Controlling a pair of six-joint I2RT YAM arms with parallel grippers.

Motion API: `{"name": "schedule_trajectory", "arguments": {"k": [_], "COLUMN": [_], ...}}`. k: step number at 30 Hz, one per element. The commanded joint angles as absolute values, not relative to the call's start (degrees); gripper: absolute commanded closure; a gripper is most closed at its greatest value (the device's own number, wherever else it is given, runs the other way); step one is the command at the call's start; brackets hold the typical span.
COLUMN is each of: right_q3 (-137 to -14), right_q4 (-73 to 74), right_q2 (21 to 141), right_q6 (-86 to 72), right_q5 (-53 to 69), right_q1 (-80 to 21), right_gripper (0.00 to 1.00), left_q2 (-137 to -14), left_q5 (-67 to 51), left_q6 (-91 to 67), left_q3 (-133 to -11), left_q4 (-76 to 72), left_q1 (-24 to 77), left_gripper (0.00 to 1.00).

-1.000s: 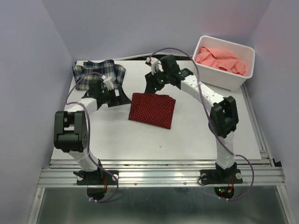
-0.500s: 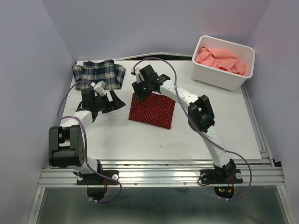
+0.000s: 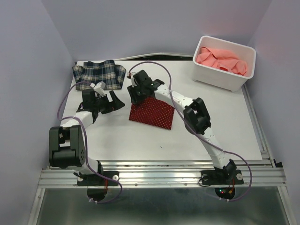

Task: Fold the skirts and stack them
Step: Neatly place the folded skirt to the corner

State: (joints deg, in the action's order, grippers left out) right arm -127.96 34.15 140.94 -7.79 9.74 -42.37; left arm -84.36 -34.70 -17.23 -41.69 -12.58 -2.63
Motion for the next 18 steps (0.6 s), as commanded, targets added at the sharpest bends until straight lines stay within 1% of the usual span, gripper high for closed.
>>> {"name": "schedule_trajectory", "arguments": {"k": [1, 6, 10, 12, 14, 15, 18], "right_q3": [-131.39, -131.66, -131.57, -131.66, -131.48, -131.4, -131.22], "right_q4": [30.76, 30.15, 29.62, 30.14, 30.5, 30.76, 30.76], "right_q2": [143.08, 145.8, 147.92, 148.71, 148.97, 148.89, 146.96], "right_q6": [-9.93, -11.07, -10.64, -10.46, -10.72, -10.9, -11.51], "right_q5": [4.75, 1.59, 0.53, 0.18, 0.18, 0.52, 4.46], "right_q1": [-44.82, -45.35, -45.35, -45.35, -45.35, -45.35, -45.35], "right_gripper": [0.54, 0.51, 0.52, 0.61, 0.74, 0.86, 0.99], "left_q2": [-84.55, -85.08, -85.69, -85.69, -85.69, -85.78, -88.05], "left_q5": [-33.93, -32.34, -32.96, -33.66, -35.32, -36.2, -40.77], "left_q6": [-17.05, -16.44, -16.87, -17.49, -18.1, -18.63, -20.56], "left_q3": [-40.96, -40.96, -39.99, -38.86, -37.89, -37.36, -35.08], "left_q4": [-14.68, -14.59, -15.29, -16.08, -17.92, -18.89, -24.23], "left_q1": [-2.72, -2.73, -2.72, -2.81, -2.72, -2.72, -2.72], "left_gripper": [0.02, 0.01, 0.01, 0.01, 0.01, 0.01, 0.03]}}
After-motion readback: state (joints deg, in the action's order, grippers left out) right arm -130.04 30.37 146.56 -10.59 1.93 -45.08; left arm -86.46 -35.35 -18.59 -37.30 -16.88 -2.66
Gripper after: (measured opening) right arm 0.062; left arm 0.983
